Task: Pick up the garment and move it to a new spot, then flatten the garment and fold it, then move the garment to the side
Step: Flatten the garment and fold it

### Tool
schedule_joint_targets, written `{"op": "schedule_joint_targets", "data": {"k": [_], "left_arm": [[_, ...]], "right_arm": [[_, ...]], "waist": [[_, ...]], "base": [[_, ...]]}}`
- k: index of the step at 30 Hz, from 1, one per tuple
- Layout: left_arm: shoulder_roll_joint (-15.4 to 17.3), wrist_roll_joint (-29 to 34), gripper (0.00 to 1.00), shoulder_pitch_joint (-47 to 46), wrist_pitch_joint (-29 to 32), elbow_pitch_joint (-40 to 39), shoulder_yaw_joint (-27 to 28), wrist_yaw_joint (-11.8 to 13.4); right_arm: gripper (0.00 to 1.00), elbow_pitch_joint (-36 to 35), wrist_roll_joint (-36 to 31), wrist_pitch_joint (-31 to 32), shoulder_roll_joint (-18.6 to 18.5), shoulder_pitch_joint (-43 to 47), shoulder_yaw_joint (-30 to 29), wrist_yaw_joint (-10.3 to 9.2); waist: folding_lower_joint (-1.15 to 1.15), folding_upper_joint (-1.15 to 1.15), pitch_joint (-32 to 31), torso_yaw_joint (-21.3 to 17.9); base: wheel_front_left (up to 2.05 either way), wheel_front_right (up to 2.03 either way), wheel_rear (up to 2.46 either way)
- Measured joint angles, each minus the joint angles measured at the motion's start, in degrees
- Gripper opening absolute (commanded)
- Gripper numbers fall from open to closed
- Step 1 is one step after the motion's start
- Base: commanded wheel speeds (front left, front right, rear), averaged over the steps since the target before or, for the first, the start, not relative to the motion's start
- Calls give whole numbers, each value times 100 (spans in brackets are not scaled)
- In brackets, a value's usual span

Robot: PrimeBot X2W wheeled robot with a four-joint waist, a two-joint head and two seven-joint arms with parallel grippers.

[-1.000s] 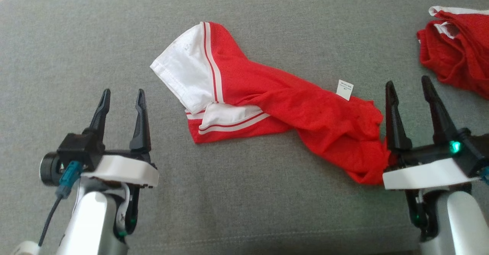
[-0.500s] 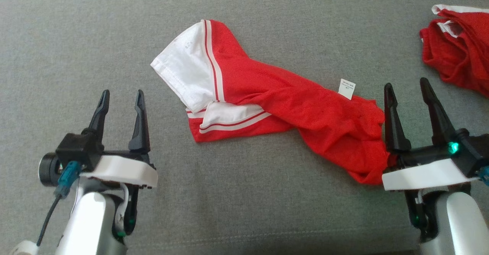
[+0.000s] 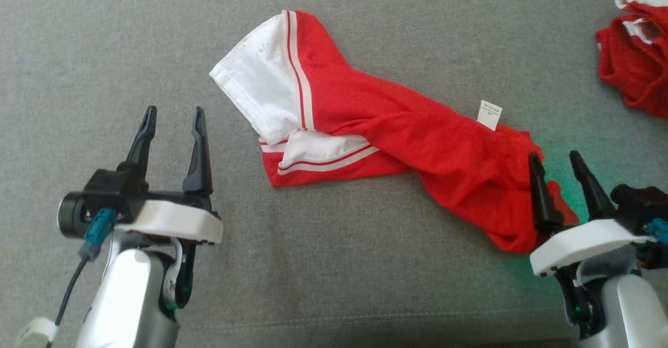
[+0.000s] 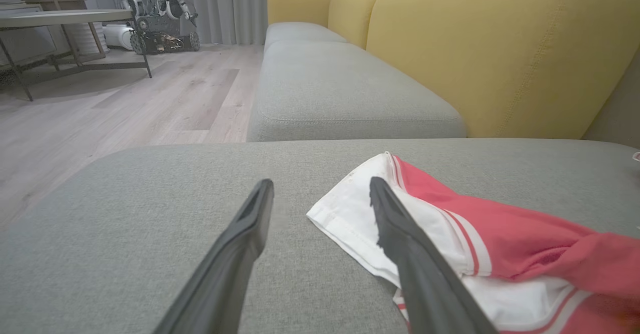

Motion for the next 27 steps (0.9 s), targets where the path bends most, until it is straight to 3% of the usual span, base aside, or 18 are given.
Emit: {"op": "schedule_joint_targets", "data": {"k": [6, 7, 8, 9, 18, 24, 27], "left_arm": [[-54, -1, 100, -70, -81, 43, -47, -16], [-63, -1, 100, -87, -82, 69, -59, -29], [-69, -1, 100, -117, -86, 98, -74, -32], [-74, -1, 100, -148, -100, 115, -86, -32], [-103, -54, 100, -257, -175, 177, -159, -25], [-100, -54, 100, -264, -182, 190, -163, -25], [-103, -56, 100, -266, -182, 197, -181, -27]], "right_arm": [[99, 398, 275, 281, -36, -57, 35, 0], [62, 464, 337, 344, -45, -82, 43, 0], [34, 523, 410, 391, -58, -126, 65, 0], [0, 559, 460, 416, -81, -178, 99, 0], [0, 708, 605, 297, -683, -1141, 88, 0], [0, 700, 568, -198, -1023, -2625, 285, 0], [0, 688, 547, -404, -1074, -2752, 444, 0]], "waist": [[0, 0, 122, 88], [0, 0, 132, 107], [0, 0, 139, 124], [0, 0, 144, 139], [0, 0, 167, 223], [0, 0, 194, 145], [0, 0, 198, 136]], "base": [[0, 0, 0], [0, 0, 0], [0, 0, 0], [0, 0, 0], [0, 0, 0], [0, 0, 0], [0, 0, 0]]}}
